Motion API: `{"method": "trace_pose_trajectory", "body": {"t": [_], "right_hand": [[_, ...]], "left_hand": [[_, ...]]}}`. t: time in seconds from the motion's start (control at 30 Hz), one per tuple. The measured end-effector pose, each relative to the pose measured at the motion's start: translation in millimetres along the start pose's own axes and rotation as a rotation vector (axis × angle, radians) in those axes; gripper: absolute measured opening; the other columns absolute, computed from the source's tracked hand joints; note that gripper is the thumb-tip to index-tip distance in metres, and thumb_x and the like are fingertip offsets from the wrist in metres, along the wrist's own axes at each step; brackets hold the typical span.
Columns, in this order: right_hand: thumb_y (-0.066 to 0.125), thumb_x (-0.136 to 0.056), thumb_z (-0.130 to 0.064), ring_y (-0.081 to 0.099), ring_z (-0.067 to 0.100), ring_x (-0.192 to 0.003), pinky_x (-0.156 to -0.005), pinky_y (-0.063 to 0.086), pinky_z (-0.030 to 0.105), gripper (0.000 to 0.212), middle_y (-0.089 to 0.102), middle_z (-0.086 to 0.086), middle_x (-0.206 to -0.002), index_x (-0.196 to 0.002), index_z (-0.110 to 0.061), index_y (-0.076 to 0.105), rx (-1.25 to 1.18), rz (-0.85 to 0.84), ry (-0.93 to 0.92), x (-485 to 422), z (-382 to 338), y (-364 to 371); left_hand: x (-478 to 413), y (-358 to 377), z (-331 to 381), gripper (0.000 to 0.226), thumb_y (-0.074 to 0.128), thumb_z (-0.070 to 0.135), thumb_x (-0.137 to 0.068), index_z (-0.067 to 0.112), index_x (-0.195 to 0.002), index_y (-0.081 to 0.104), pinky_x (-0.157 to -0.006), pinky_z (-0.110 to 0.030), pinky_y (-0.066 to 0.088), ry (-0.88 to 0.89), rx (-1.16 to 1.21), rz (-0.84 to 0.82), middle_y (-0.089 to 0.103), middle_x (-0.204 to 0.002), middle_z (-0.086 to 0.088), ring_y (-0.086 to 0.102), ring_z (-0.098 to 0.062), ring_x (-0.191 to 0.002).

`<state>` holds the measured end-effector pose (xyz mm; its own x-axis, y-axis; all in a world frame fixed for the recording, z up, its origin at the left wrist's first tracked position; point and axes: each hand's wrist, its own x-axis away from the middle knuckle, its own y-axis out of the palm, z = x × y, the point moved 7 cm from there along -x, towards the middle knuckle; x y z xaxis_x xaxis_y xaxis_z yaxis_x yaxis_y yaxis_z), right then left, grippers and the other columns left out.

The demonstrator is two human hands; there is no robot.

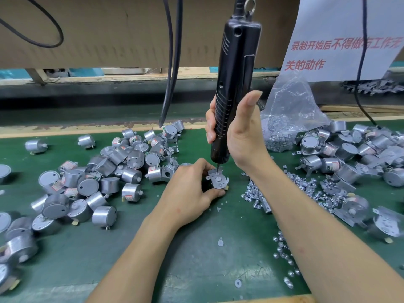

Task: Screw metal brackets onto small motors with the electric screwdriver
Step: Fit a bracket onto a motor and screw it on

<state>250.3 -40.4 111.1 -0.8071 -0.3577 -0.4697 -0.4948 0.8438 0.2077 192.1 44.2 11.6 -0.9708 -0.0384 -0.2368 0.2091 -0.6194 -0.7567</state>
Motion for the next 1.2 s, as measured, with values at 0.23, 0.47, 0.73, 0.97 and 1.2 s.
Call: {"method": "trace_pose_trajectory", "body": {"t": [0.23,0.47,0.73,0.97,1.2], "right_hand": [[0.041,-0.061,-0.097,0.048,0.020,-0.045,-0.051,0.043,0.031,0.086,0.053,-0.001,-0.059,-0.077,-0.013,0.053,0.014,-0.002,0.017,-2.3,3.0,-1.5],[0.041,-0.065,-0.096,0.046,0.021,-0.044,-0.049,0.040,0.031,0.081,0.051,0.001,-0.056,-0.071,-0.016,0.052,0.033,0.014,0.033,-4.7,6.2,-3.0],[0.039,-0.069,-0.093,0.046,0.021,-0.042,-0.048,0.041,0.031,0.077,0.051,0.002,-0.055,-0.068,-0.018,0.052,0.052,0.009,0.031,-4.2,8.7,-1.7],[0.037,-0.073,-0.091,0.046,0.021,-0.043,-0.047,0.040,0.032,0.078,0.051,0.000,-0.054,-0.071,-0.014,0.051,0.069,-0.013,-0.014,-2.6,7.3,1.2],[0.037,-0.074,-0.091,0.047,0.019,-0.044,-0.048,0.041,0.032,0.080,0.052,-0.004,-0.057,-0.070,-0.012,0.050,0.037,0.011,-0.047,-2.8,9.1,-3.5]], "left_hand": [[-0.5,-0.9,-0.6,0.041,0.081,0.046,-0.074,0.029,-0.103,0.057,-0.066,-0.012,0.032,0.010,-0.017,0.009,0.052,-0.087,0.021,0.046,-0.008,-0.086],[-1.1,-1.9,2.9,0.043,0.081,0.044,-0.075,0.024,-0.107,0.059,-0.076,-0.027,0.041,0.026,-0.035,0.016,0.055,-0.090,0.013,0.051,-0.012,-0.092],[0.7,-2.2,2.5,0.044,0.080,0.045,-0.076,0.023,-0.108,0.059,-0.079,-0.029,0.043,0.021,-0.028,0.028,0.055,-0.091,0.012,0.053,-0.015,-0.096],[1.5,-2.6,3.1,0.044,0.079,0.046,-0.077,0.023,-0.107,0.059,-0.079,-0.029,0.044,0.026,-0.035,0.044,0.053,-0.087,0.014,0.054,-0.016,-0.095],[2.4,-1.7,3.7,0.044,0.078,0.047,-0.078,0.022,-0.108,0.058,-0.079,-0.032,0.045,0.021,-0.058,0.048,0.052,-0.086,0.013,0.054,-0.018,-0.095]]}}
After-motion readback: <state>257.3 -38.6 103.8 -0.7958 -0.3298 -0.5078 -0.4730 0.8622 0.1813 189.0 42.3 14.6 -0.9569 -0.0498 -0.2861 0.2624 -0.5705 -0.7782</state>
